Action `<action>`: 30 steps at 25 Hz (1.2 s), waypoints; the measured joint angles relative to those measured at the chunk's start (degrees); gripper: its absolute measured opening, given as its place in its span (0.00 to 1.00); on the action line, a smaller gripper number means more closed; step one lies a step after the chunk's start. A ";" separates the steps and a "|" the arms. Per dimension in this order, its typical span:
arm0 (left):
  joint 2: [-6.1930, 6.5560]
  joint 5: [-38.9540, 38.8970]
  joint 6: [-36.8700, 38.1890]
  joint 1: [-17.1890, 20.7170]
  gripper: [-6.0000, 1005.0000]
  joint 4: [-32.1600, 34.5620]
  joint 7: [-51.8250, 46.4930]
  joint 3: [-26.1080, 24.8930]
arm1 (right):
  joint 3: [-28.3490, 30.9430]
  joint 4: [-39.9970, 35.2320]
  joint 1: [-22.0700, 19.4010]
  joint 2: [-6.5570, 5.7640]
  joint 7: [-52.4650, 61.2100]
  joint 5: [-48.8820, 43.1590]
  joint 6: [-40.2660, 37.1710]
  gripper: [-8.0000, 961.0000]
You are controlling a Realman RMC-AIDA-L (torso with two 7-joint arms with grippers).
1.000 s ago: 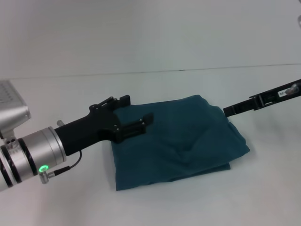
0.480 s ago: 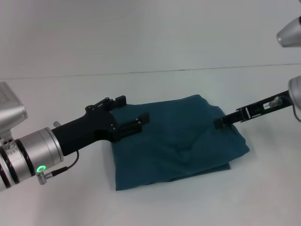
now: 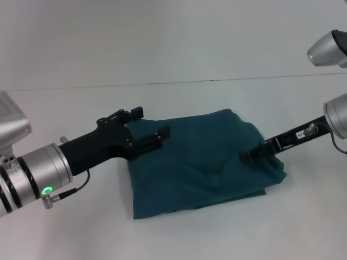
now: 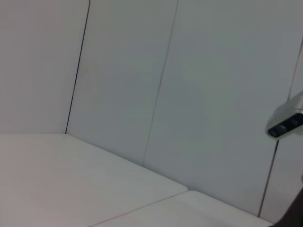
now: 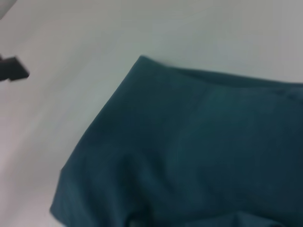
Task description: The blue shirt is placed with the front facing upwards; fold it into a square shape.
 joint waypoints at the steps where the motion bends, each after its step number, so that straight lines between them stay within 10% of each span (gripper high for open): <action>1: 0.00 0.00 -0.02 0.00 0.89 0.00 0.00 -0.14 | -0.02 0.00 -0.10 -0.09 -0.32 0.00 -0.53 0.70; 12: 0.00 -0.03 -0.04 -0.04 0.89 -0.12 -0.03 -0.70 | -0.47 -3.06 -3.83 -0.24 -2.02 -0.21 -4.55 0.66; 24: -0.01 0.06 -0.01 0.01 0.89 0.08 -0.04 -0.68 | 1.74 -9.05 -7.51 -0.60 2.44 -1.14 -11.10 0.32; 30: 0.01 0.06 0.22 -0.03 0.89 0.08 -0.04 -0.66 | 10.00 -10.70 -7.90 -1.45 4.26 -0.92 -11.70 0.49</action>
